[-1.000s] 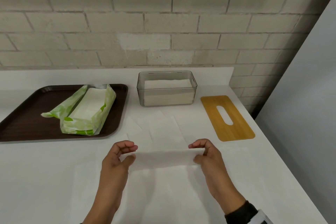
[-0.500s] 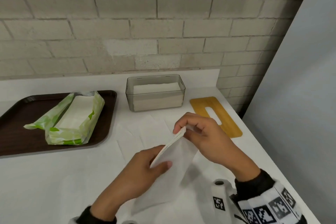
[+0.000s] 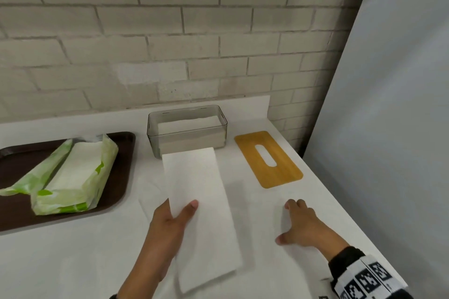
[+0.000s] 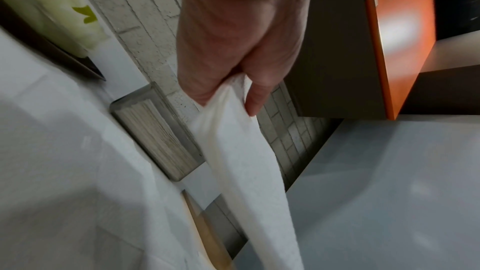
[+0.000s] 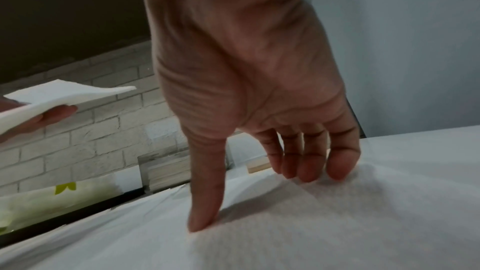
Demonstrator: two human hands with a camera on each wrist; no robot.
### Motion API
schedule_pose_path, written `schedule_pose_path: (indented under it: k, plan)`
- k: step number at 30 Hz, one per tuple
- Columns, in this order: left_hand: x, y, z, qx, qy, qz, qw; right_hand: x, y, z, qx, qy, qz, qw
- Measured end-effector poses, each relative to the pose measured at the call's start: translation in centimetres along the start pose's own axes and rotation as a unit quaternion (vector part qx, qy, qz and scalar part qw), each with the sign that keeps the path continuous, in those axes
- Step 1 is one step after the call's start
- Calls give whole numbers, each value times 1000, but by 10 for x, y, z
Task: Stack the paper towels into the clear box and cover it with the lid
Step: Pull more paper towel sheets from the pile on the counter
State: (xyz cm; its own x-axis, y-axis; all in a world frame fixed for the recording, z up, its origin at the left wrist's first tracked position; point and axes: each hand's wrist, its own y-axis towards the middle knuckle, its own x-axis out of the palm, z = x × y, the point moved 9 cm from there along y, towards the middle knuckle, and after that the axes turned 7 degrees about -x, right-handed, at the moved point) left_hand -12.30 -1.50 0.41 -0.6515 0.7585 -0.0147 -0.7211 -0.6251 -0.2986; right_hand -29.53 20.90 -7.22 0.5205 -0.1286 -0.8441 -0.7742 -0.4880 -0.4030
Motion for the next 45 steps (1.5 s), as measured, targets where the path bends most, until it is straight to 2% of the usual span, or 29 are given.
schedule_pose_path:
  k: [4, 7, 9, 11, 12, 14, 16, 18, 19, 20, 21, 24, 26, 31, 35, 39, 41, 43, 45]
  plan:
    - [-2, -1, -6, -6, -8, -2, 1000, 2, 4, -3, 26, -53, -1, 998]
    - [-6, -1, -10, -6, -14, 2, 1000, 3, 4, -5, 32, -50, -9, 998]
    - [-8, -2, -12, -9, -20, 5, 1000, -1, 0, -9, 15, 10, 2, 1000]
    - [-10, -2, -14, -15, -24, 7, 1000, -12, -7, -26, -54, 139, 22, 989]
    - [-11, -2, -16, -19, -26, 7, 999, -21, -14, -39, -100, 218, 30, 970]
    - [-13, -2, -19, -26, -23, 12, 999, -46, -37, -70, -178, 358, 36, 916]
    - [-15, -2, -22, -31, -20, 15, 999, -72, -64, -105, -245, 481, 27, 841]
    - [-15, -5, -23, -38, -21, 13, 999, -89, -86, -133, -286, 584, 14, 759]
    - [-14, -6, -25, -45, -23, 9, 999, -91, -91, -143, -294, 620, 15, 727]
    - [-14, -7, -26, -53, -26, 4, 998, -89, -92, -152, -298, 634, 21, 714]
    - [-15, -8, -28, -63, -33, 1, 997, -83, -89, -160, -297, 617, 39, 728]
    - [-17, -12, -35, -98, -78, -3, 992, -58, -69, -176, -277, 420, 163, 849]
    - [-19, -17, -37, -113, -107, -2, 988, -41, -57, -183, -260, 301, 220, 890]
    - [-19, -26, -41, -150, -156, 7, 976, -12, -40, -184, -242, 223, 234, 915]
    - [-12, -22, -42, -121, -117, 5, 986, -13, -40, -178, -232, 225, 205, 924]
    - [-9, -17, -43, -125, -131, 6, 983, -35, -22, -120, -159, 291, 162, 929]
    - [-6, -14, -38, -123, -137, -8, 983, -48, -9, -68, -82, 217, 140, 962]
    - [-3, -11, -35, -117, -145, -16, 982, -52, 1, -16, 3, 75, 79, 994]
    - [2, -7, -31, -106, -147, -30, 983, -53, 1, 18, 57, -17, 36, 998]
